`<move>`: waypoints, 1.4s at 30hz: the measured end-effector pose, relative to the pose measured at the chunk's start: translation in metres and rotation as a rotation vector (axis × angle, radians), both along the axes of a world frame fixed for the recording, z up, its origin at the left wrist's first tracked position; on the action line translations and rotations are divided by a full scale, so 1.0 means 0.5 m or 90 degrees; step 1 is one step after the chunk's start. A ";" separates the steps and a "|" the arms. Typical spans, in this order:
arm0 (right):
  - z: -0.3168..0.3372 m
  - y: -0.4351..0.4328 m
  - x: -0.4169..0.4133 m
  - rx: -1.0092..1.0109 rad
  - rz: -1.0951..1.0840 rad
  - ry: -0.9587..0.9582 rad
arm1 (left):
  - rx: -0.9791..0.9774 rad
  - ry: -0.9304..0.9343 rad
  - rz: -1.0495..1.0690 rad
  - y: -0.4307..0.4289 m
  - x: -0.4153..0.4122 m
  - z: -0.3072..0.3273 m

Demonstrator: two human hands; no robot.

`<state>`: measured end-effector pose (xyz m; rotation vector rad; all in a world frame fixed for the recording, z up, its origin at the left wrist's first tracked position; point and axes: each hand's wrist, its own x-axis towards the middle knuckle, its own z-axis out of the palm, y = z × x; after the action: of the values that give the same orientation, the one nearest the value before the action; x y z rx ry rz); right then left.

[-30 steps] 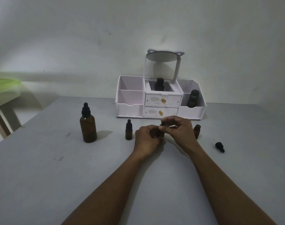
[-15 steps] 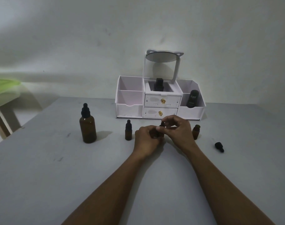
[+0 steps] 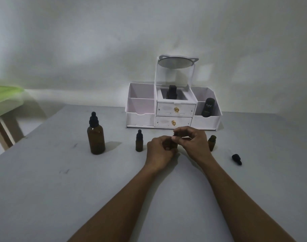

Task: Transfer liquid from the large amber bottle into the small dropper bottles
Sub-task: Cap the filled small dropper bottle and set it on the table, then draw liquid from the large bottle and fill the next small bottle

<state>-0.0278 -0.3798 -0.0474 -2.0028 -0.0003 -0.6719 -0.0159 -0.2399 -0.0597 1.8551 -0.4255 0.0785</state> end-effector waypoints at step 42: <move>0.126 0.430 0.125 -0.010 0.185 0.014 | -0.068 -0.033 0.124 0.450 0.089 0.009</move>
<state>0.0348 -0.1646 0.0156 -1.9744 -0.2794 -0.4635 0.0284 -0.0149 -0.0553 1.7882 -0.2706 0.2772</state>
